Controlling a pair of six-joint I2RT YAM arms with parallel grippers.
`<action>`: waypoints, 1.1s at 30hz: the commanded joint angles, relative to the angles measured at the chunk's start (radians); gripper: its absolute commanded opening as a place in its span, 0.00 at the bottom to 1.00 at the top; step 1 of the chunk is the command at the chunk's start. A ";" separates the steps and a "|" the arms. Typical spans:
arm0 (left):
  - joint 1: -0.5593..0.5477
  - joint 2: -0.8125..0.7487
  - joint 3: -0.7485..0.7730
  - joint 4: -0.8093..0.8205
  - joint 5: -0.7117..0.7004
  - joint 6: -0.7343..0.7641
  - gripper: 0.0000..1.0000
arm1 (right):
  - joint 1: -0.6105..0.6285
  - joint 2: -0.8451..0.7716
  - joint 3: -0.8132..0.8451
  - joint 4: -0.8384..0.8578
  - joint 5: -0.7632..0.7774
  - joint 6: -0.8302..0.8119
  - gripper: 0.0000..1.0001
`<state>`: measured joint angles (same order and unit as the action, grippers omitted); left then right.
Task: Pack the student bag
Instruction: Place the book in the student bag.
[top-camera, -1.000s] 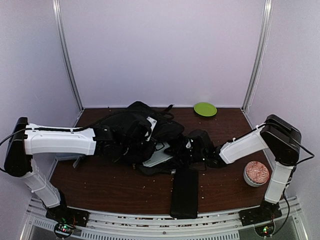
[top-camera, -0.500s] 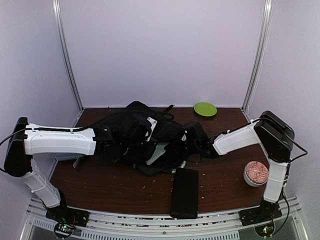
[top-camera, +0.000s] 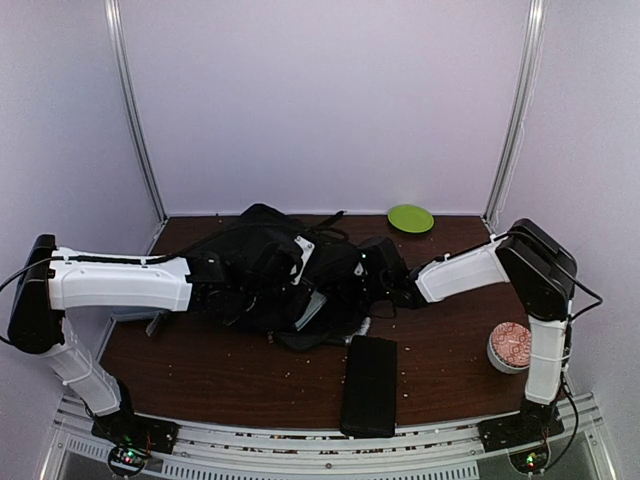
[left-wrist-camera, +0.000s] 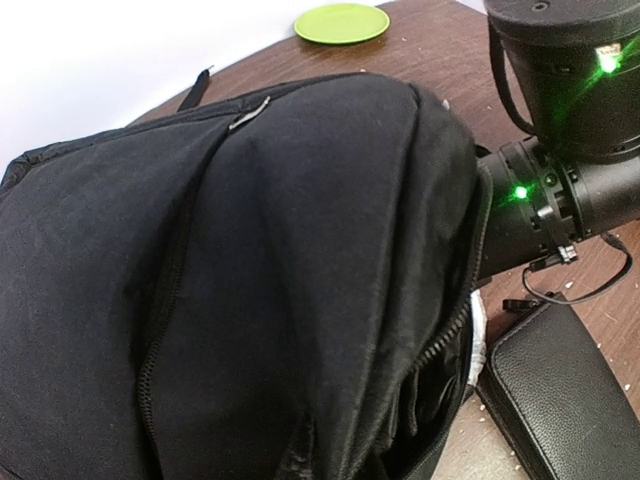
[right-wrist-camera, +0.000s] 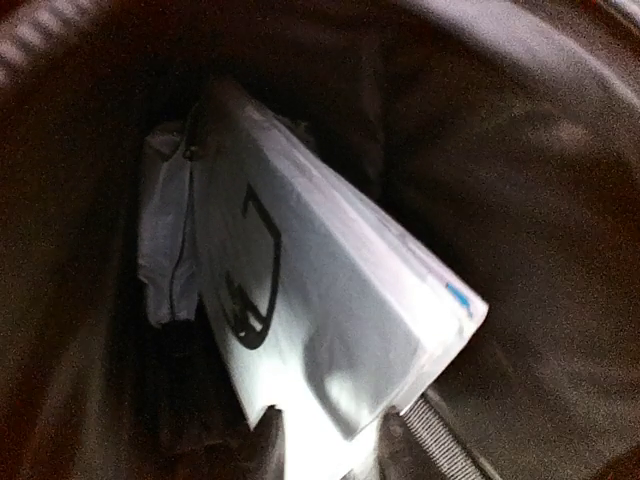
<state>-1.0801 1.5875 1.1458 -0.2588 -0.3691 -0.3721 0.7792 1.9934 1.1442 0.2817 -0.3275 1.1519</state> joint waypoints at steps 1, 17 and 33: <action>-0.043 0.009 0.023 0.091 0.041 -0.003 0.00 | 0.008 -0.103 -0.049 0.065 -0.037 -0.060 0.39; 0.033 0.090 0.150 -0.004 -0.054 -0.022 0.00 | 0.008 -0.560 -0.361 -0.216 0.033 -0.258 0.57; 0.114 0.165 0.172 0.096 0.133 0.105 0.51 | 0.021 -0.992 -0.610 -0.337 0.255 -0.386 0.57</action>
<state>-0.9821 1.7935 1.3411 -0.2413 -0.2729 -0.2485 0.7910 1.0492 0.5575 -0.0345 -0.1303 0.8101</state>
